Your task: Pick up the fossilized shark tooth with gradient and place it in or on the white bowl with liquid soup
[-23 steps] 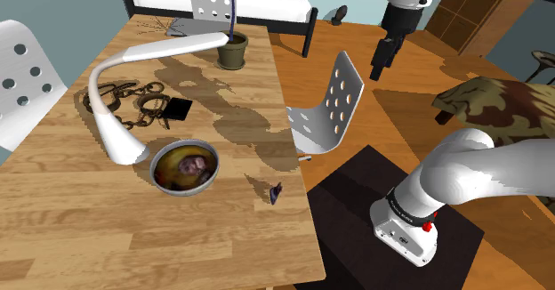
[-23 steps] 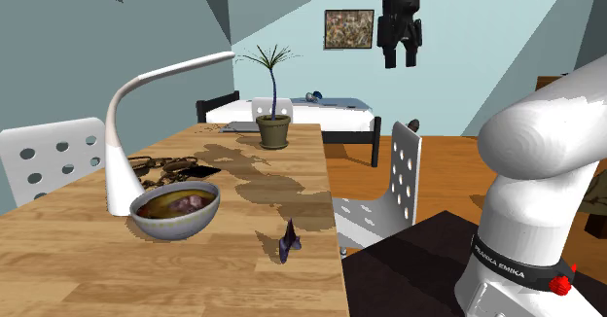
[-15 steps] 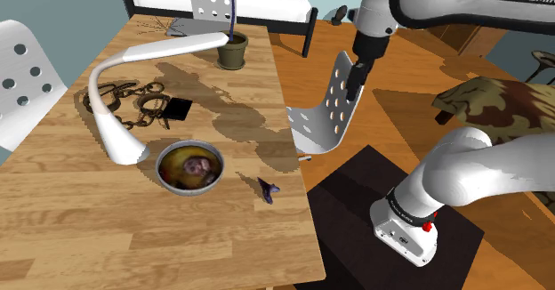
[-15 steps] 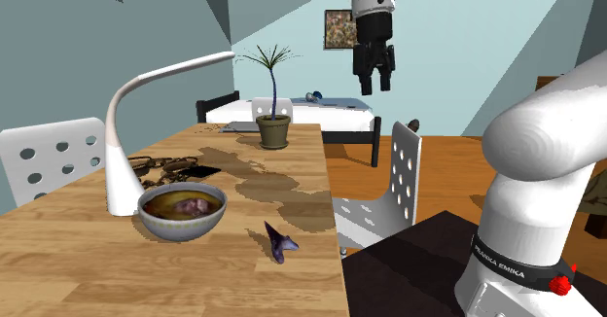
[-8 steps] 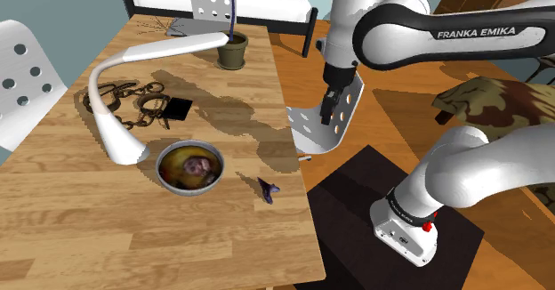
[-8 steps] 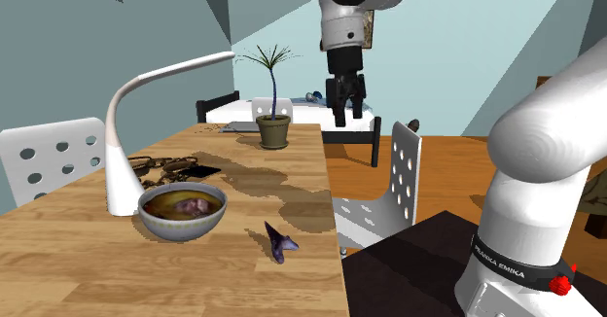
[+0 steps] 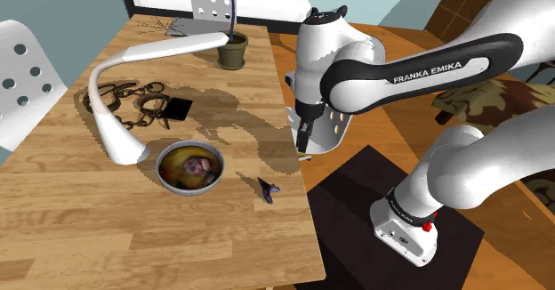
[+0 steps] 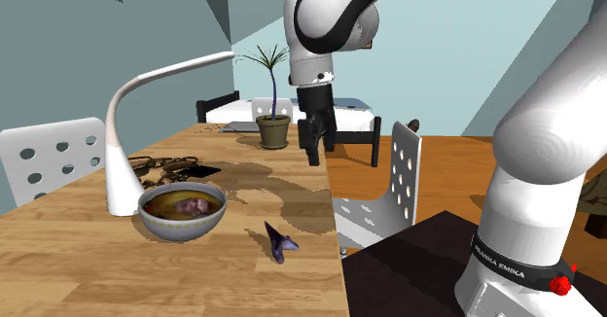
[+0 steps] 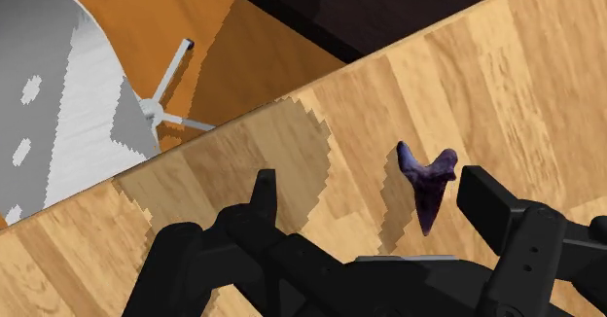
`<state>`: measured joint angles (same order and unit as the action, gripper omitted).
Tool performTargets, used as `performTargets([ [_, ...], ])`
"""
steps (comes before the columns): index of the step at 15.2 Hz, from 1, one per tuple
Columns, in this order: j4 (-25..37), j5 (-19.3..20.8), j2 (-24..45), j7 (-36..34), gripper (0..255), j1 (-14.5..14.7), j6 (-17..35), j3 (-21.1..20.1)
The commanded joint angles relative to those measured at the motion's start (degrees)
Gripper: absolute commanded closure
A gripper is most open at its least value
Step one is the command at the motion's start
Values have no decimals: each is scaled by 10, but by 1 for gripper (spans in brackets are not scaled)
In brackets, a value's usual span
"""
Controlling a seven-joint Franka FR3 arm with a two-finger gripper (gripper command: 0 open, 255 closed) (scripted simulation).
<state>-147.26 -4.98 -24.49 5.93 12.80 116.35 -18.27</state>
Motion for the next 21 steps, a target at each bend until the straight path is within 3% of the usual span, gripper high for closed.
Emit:
performTargets([
  [1,2,1,37,-9,0,9,35,-20],
  [7,19,31,153,-42,0,27,127,-71],
  [12,49,95,263,-92,0,42,191,-104],
  [21,35,146,321,-128,0,46,253,-93],
])
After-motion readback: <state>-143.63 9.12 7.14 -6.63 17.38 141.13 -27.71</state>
